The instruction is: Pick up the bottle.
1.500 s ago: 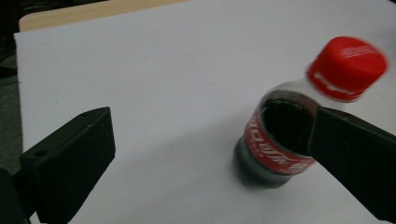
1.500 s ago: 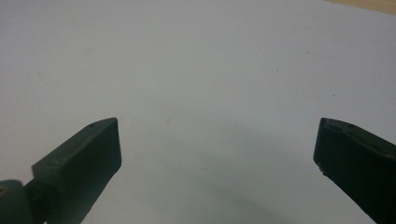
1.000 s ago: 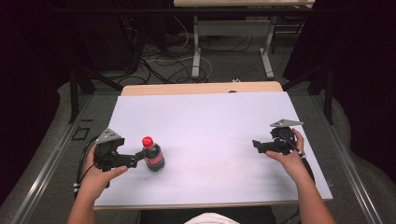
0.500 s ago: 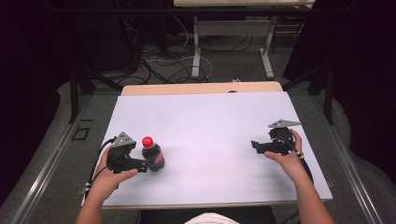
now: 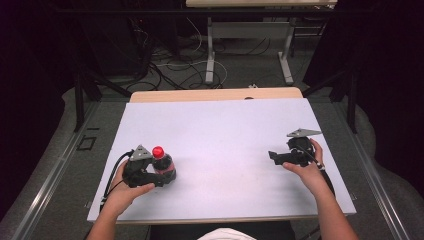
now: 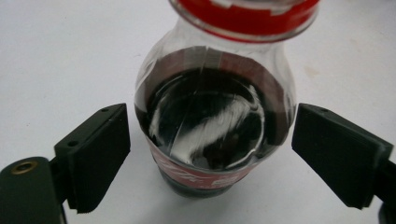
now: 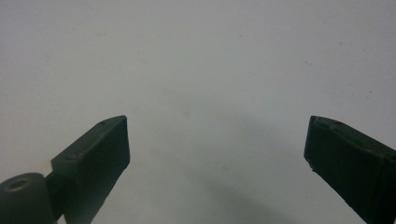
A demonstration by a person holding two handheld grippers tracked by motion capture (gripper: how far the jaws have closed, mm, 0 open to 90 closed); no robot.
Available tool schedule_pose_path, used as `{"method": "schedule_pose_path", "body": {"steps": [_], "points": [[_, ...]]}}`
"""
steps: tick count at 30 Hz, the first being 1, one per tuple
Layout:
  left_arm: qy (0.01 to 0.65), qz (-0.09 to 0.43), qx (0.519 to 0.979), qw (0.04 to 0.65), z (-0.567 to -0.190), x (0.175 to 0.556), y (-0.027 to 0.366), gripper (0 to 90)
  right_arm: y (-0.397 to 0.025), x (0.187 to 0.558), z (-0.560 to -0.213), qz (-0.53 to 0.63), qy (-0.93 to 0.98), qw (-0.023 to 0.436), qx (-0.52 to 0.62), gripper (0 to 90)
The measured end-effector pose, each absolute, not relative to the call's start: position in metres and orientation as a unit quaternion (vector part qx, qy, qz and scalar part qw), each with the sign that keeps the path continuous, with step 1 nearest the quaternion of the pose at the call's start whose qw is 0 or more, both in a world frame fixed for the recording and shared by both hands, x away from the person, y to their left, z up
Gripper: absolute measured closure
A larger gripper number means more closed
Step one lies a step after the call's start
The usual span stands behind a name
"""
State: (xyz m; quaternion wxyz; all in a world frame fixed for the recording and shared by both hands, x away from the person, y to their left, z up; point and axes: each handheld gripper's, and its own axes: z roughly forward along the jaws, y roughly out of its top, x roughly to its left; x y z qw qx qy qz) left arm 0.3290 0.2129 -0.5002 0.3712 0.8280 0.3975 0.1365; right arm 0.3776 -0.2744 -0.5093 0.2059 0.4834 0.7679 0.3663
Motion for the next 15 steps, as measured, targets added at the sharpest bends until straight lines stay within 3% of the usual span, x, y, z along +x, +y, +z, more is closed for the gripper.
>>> {"method": "schedule_pose_path", "body": {"steps": [15], "points": [[0.392, 0.133, 0.834, 0.366, -0.5069, 0.3295, 0.2141, 26.8, -0.2743, 0.3780, -0.5108, 0.364, 0.768, 0.207, 0.485, 6.5]]}}
